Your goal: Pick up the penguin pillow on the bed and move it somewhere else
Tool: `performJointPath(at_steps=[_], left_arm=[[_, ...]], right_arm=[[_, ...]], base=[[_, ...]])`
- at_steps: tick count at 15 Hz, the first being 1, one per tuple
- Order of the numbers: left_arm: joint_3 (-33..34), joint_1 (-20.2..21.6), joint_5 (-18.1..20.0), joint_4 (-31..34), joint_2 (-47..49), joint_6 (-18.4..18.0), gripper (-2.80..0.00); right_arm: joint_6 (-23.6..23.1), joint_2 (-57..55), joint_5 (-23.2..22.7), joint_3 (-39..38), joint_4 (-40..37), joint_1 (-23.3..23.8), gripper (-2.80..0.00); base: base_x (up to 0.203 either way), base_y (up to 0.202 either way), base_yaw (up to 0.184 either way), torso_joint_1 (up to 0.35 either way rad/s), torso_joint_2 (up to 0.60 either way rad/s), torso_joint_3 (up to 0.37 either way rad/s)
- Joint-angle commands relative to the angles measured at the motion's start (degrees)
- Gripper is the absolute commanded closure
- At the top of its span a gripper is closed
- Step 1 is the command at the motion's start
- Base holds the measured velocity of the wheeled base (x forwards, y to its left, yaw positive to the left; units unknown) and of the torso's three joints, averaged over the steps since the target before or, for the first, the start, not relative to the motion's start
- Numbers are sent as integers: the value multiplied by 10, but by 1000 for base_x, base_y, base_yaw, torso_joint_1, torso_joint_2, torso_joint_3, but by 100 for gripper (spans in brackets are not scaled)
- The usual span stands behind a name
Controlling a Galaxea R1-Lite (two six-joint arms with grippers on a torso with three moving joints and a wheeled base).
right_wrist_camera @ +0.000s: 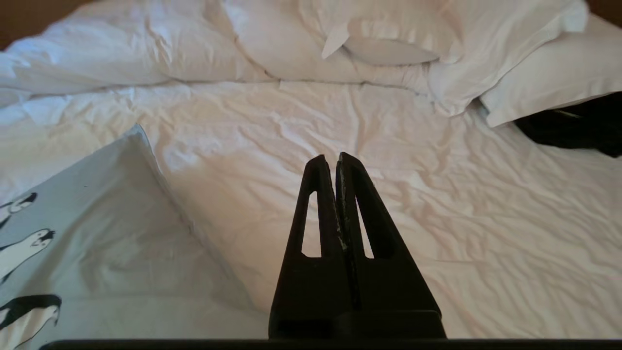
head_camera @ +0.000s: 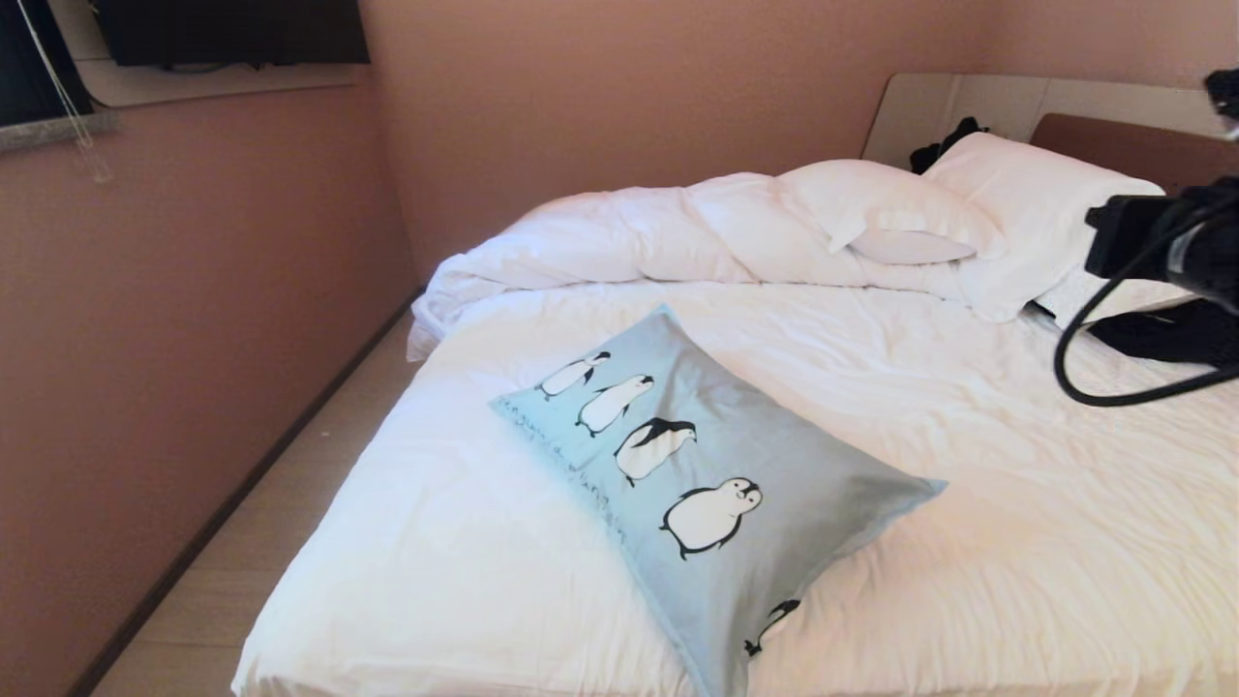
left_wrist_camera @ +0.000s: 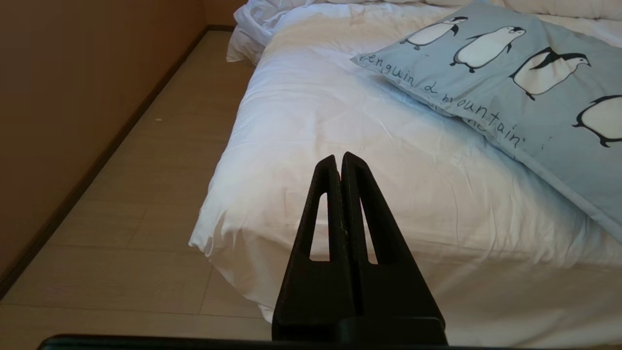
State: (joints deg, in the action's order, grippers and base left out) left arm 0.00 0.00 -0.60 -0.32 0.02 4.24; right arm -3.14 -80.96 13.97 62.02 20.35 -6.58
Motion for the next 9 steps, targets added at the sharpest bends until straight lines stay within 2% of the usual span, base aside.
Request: performJointPath(at_steps=[1,7,8,9], left_arm=[[2,0,0,0,0,1,0],[2,0,0,0,0,1,0],[2,0,0,0,0,1,0],[2,0,0,0,0,1,0]], right_arm=[[0,125,1,-49,-14,7,0],[0,399,11,-224,-64,12,0],[-1,429,33,-240,-69,13,0],[-1,449,77,-257,-72,14,0]], base=[[0,0,0,0,0,0],[0,0,0,0,0,0],[0,0,0,0,0,0],[0,0,0,0,0,0]])
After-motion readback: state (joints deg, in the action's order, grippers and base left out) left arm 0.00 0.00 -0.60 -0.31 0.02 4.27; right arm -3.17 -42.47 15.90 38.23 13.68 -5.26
